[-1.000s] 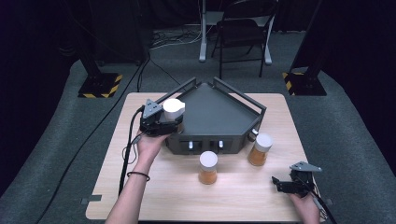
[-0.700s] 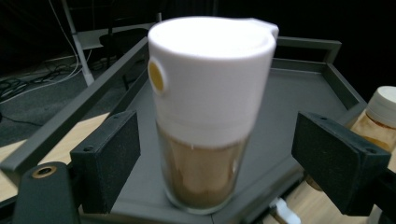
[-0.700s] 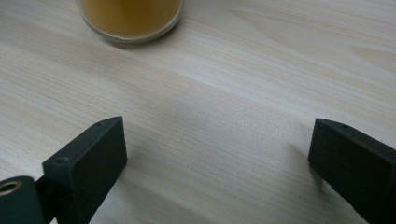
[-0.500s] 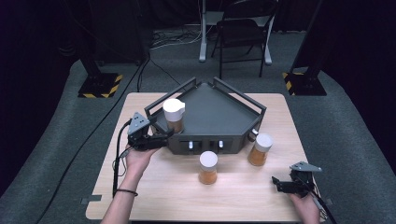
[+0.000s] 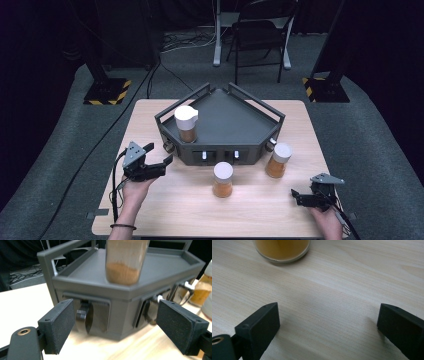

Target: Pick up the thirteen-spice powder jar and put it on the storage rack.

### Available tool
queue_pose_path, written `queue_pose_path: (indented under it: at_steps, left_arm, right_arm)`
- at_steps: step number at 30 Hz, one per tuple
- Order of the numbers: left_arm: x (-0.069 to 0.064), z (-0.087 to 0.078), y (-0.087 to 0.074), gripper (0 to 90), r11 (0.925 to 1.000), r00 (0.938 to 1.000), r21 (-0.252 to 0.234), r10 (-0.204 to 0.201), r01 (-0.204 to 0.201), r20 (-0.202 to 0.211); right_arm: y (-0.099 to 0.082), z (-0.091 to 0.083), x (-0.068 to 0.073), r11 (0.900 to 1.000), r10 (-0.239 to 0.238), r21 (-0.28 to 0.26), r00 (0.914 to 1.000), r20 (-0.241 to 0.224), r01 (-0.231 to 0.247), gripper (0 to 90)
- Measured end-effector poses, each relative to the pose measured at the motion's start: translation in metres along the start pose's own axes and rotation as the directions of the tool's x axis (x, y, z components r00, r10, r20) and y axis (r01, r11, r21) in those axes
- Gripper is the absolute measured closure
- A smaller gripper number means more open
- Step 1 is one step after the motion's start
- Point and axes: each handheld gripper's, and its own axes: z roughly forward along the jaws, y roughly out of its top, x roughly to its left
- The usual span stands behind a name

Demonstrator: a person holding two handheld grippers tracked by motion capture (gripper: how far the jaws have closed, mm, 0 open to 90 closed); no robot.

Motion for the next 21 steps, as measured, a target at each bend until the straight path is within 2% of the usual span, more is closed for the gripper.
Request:
queue_pose_path:
  at_steps: [5,8,12,14,21]
  left_arm:
    - [0.001,-0.007,-0.015,14.9,1.0,1.0,0.008,-0.002,0.002,0.004]
    - [-0.003,-0.011,-0.025,14.7,0.9995,0.9996,0.017,0.028,-0.028,-0.008]
    - [-0.002,-0.013,-0.035,14.7,0.9991,0.9998,0.038,0.016,-0.016,-0.006]
    - [-0.003,-0.015,-0.04,14.6,0.9986,0.9997,0.047,0.025,-0.025,-0.006]
    - [0.0,-0.018,-0.061,14.6,0.9967,1.0,0.081,-0.001,0.002,-0.006]
  right_arm:
    - [0.0,0.0,0.0,1.0,0.0,0.0,1.0,0.0,0.0,3.3]
    - [0.0,0.0,0.0,1.0,0.001,0.0,1.0,0.0,-0.001,3.3]
    - [0.0,0.0,0.0,1.0,0.002,-0.001,1.0,0.003,-0.002,3.4]
    - [0.0,0.0,0.0,1.0,0.002,-0.001,1.0,0.002,-0.002,3.3]
    - [0.0,0.0,0.0,1.0,0.002,-0.001,1.0,0.002,-0.002,3.3]
